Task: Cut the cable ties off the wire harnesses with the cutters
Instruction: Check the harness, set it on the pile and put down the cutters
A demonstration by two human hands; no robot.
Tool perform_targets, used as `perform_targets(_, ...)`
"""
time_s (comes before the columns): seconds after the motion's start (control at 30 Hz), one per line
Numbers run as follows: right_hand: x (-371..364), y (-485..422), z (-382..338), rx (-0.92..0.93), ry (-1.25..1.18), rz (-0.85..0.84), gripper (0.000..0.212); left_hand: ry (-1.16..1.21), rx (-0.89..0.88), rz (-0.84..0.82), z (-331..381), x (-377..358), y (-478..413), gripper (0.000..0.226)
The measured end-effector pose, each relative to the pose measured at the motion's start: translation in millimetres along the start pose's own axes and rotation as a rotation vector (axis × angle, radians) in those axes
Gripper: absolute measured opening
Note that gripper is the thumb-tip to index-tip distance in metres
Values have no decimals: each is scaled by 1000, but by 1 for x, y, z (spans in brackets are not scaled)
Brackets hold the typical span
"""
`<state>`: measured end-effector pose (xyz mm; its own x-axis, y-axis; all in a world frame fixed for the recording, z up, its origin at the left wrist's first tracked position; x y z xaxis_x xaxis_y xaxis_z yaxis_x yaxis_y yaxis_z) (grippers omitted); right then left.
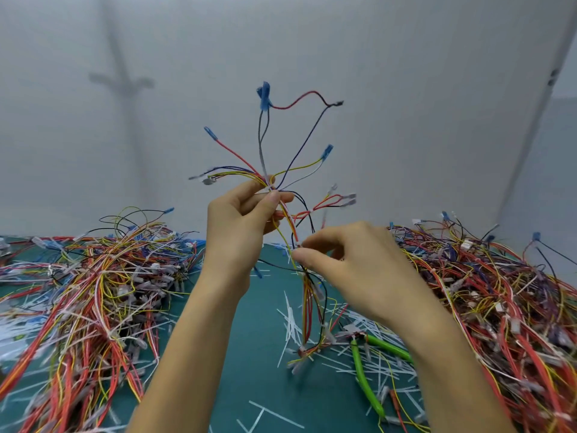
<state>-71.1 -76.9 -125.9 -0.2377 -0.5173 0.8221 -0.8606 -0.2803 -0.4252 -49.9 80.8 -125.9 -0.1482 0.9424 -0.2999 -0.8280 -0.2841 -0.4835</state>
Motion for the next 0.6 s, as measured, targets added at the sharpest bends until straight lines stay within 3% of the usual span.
perform_targets(0.13,-10,-2,-5,33,-64,22,26,146,66,-12,-4,-6,1,21)
perform_targets(0.23,-8,-7,3,-38,-335,84,16,229,159,-56,-6,-8,1,19)
perform_targets(0.33,0,-9,11,-79,-584,161,12,72,234,-28,-9,0,-1,22)
perform_targets(0.4,5,-9,19,-121,-702,208,15,-67,189,67,-4,8,-3,11)
perform_targets(0.5,9,-7,25,-157,-750,247,22,-221,-51,172,24,16,-1,7)
perform_targets(0.53,9,-7,25,-162,-755,252,20,-188,-62,113,29,14,0,11)
perform_targets(0.6,9,-7,26,-165,-754,273,14,-77,106,-138,29,-1,6,21)
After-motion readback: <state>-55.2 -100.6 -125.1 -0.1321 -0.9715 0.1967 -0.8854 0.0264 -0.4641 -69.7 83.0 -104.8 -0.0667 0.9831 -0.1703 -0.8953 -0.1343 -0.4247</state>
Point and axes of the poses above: each hand's wrist, its own y-axis away from the middle knuckle, its own x-axis out of the back of the hand, z = x × y, the point moved 6 cm from there along -y, towards the middle knuckle, and after that the axes turned 10 degrees about y, right-handed, at the moved point
